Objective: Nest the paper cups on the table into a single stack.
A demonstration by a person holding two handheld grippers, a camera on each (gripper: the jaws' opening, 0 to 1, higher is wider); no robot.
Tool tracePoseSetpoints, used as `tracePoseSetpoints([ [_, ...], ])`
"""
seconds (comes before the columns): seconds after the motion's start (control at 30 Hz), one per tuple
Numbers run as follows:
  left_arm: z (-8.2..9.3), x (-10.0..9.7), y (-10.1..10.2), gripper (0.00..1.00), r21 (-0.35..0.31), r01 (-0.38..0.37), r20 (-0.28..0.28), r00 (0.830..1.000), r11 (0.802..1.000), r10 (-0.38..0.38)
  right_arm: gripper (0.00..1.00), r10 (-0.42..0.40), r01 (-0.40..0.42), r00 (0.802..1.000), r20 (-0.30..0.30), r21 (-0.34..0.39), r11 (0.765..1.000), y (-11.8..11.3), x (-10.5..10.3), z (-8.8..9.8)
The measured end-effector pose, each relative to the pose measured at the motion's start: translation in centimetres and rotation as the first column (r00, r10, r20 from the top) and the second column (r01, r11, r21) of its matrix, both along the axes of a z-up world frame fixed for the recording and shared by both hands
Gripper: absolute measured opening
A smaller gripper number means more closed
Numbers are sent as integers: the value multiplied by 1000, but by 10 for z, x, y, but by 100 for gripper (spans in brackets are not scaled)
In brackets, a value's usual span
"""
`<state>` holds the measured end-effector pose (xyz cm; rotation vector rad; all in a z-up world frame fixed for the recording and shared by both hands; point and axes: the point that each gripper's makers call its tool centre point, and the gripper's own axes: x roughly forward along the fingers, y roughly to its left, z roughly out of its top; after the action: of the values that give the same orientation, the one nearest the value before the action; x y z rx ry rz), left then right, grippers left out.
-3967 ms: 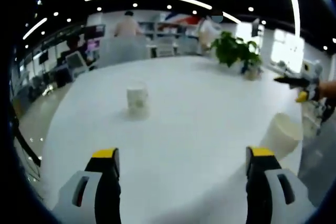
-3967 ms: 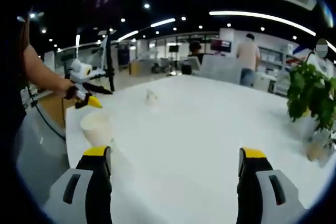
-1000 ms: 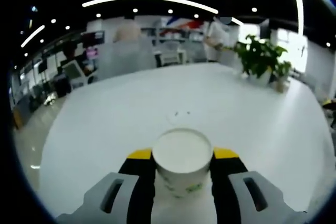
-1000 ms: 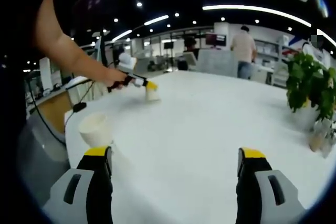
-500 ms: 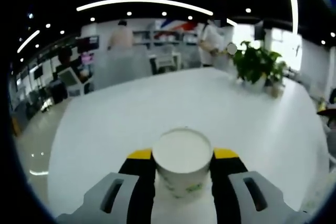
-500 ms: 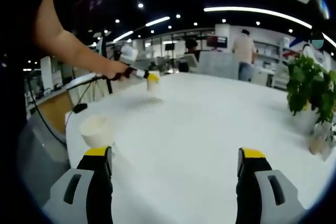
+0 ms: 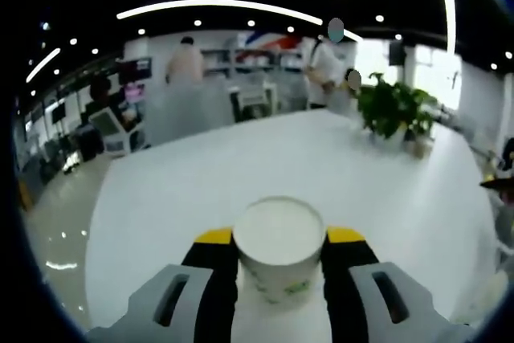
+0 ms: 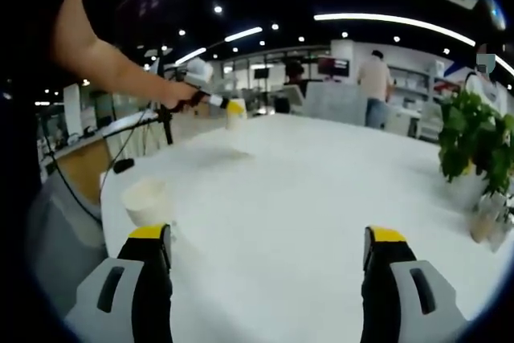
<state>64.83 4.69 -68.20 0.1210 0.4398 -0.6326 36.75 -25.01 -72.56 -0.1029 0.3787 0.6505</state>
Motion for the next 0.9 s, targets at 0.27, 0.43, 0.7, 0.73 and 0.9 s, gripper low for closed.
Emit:
tracePoseSetpoints([
  [0.27,24,4,-5,39,11,40,24,999,999,-40,100,1,-1,1000,3,-2,1000,-7,6,1],
  [0.43,33,4,-7,39,19,70,31,997,997,-71,100,5,-5,1000,5,-3,1000,-8,6,1],
  [0.7,41,-2,-7,39,20,86,32,996,996,-86,100,7,-7,1000,7,-5,1000,-7,4,1],
  [0.73,44,-3,-8,39,18,87,37,995,996,-88,100,8,-8,1000,6,-5,1000,-7,3,1],
  [0.9,54,-11,-18,39,12,126,44,991,992,-126,100,11,-10,1000,10,-7,1000,-7,1,2],
])
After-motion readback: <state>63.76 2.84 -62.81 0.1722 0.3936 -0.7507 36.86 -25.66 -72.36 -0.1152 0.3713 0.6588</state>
